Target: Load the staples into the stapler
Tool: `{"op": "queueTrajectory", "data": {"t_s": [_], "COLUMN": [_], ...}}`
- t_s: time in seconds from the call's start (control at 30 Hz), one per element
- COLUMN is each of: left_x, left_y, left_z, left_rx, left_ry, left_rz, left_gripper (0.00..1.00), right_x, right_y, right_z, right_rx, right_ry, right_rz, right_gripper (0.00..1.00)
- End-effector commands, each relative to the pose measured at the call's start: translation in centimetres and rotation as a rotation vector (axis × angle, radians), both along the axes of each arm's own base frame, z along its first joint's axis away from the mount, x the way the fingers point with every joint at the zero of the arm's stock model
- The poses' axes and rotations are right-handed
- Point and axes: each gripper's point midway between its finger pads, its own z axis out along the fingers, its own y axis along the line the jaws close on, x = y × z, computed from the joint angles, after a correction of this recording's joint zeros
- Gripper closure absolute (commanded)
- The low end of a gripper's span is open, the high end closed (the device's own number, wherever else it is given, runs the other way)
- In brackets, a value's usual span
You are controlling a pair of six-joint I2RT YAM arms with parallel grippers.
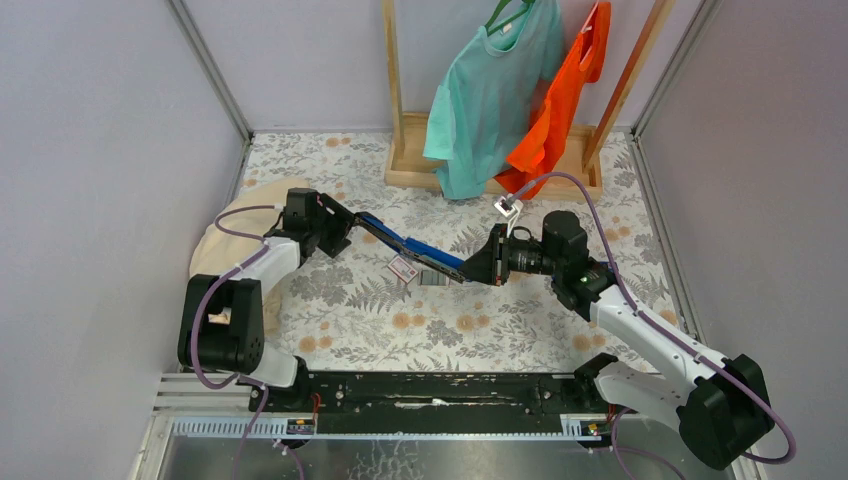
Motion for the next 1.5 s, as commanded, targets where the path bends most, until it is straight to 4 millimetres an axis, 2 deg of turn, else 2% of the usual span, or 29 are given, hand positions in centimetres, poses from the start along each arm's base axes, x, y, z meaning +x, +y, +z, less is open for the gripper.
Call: {"op": "queueTrajectory", "data": {"t_s": [0.0,0.2,0.33,0.4,0.63,0.9,1.0,1.17,1.37,1.47], "left_x": [0.7,-0.7,-1.9,-2.4,-3.6,-4.4,-4.8,-5.3,-5.6,-5.6], "left_y": [0.7,3.2,4.2,4.0,0.6,-5.9,-8.0,-10.5,-12.0,-12.4], "left_z": [1.0,2.2,3.1,3.7,7.5,11.3,11.7,11.1,10.2,9.9], "left_rx": [0.04,0.133,0.174,0.162,0.051,-0.053,-0.077,-0.089,-0.08,-0.086], "left_ry": [-0.037,0.019,0.054,0.059,-0.027,-0.112,-0.118,-0.104,-0.088,-0.084], "left_rz": [0.023,0.102,0.132,0.128,0.041,-0.105,-0.149,-0.203,-0.224,-0.228], "left_gripper": [0.22,0.02,0.0,0.0,0.0,0.02,0.05,0.1,0.22,0.32], "right_x": [1.1,3.2,4.4,4.8,6.1,6.1,6.1,5.8,5.9,5.8], "right_y": [0.4,0.0,-0.1,0.1,0.5,2.6,3.1,4.1,4.1,4.2], "right_z": [5.2,3.4,2.6,2.5,0.4,-1.0,-1.1,-1.2,-1.6,-1.6], "right_rx": [0.107,0.077,0.102,0.128,0.15,0.178,0.198,0.219,0.224,0.232], "right_ry": [-0.155,-0.121,-0.113,-0.114,-0.094,-0.099,-0.114,-0.13,-0.127,-0.125], "right_rz": [-0.018,-0.138,-0.2,-0.216,-0.313,-0.339,-0.364,-0.37,-0.393,-0.392], "right_gripper": [1.0,1.0,1.0,1.0,1.0,1.0,1.0,1.0,1.0,1.0]}}
